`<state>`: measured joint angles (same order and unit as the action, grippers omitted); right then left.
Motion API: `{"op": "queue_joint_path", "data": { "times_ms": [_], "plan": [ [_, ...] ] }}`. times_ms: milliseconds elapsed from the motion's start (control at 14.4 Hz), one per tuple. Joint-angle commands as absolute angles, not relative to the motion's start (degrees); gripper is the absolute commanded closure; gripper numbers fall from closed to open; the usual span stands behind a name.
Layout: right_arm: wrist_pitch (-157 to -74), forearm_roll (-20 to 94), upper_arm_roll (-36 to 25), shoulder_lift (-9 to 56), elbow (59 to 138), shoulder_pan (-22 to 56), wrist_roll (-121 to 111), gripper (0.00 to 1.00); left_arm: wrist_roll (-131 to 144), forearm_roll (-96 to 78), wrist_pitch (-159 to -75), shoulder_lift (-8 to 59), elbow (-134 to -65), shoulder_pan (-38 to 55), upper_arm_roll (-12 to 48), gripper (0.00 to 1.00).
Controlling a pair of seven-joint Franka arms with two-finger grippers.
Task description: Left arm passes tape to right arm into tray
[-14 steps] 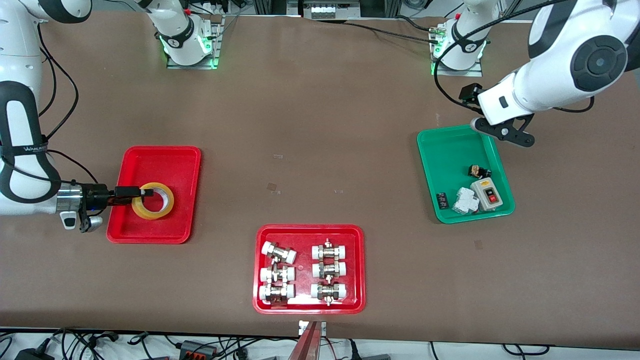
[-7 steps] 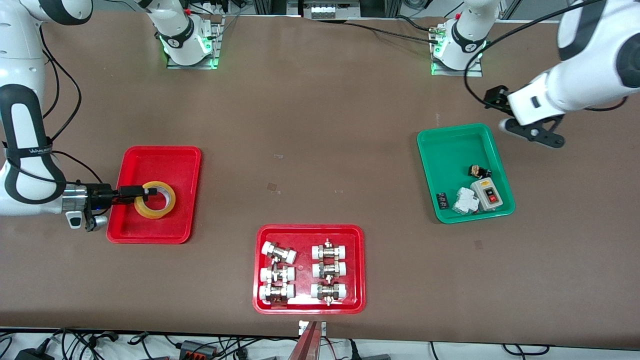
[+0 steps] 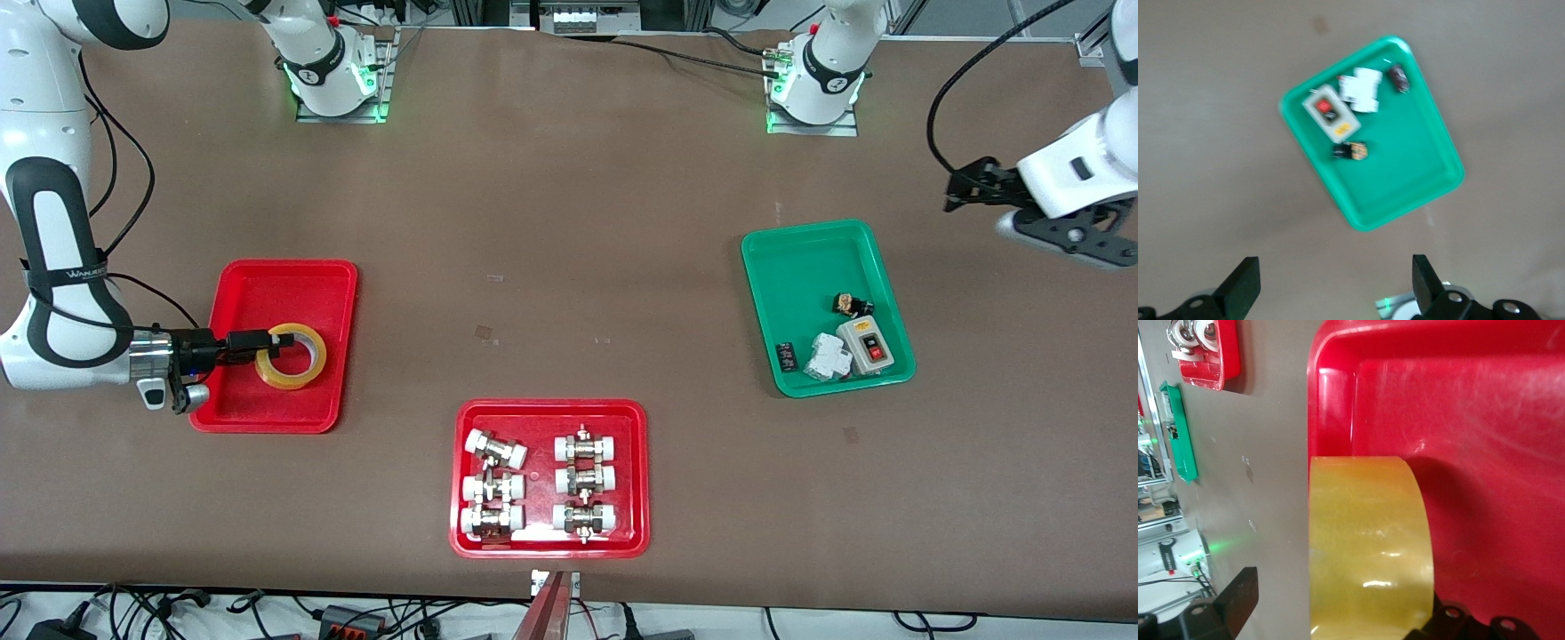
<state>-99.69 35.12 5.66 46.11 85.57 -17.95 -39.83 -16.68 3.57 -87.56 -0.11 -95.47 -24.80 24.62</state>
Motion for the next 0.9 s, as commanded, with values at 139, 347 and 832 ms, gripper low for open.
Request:
{"op": "queue_joint_path", "data": {
  "times_ms": [139, 347, 832],
  "plan": [
    [-105.46, 25.06, 5.89, 43.16, 84.99, -16.09, -41.04, 0.00, 0.24, 5.45, -86.66, -1.23, -94.48, -18.55, 23.03, 0.00],
    [-105.30, 18.92, 5.89, 39.92, 85.08, -15.82, -40.08, 0.00, 0.53, 0.98, -87.27, -0.62, -94.04, -19.33, 22.94, 0.00],
    [-97.75, 3.70, 5.89, 24.36, 84.73, -8.63, -15.87, 0.00, 0.53, 1.32, -90.26, 0.62, -94.04, -19.34, 22.59, 0.00]
  ]
}}
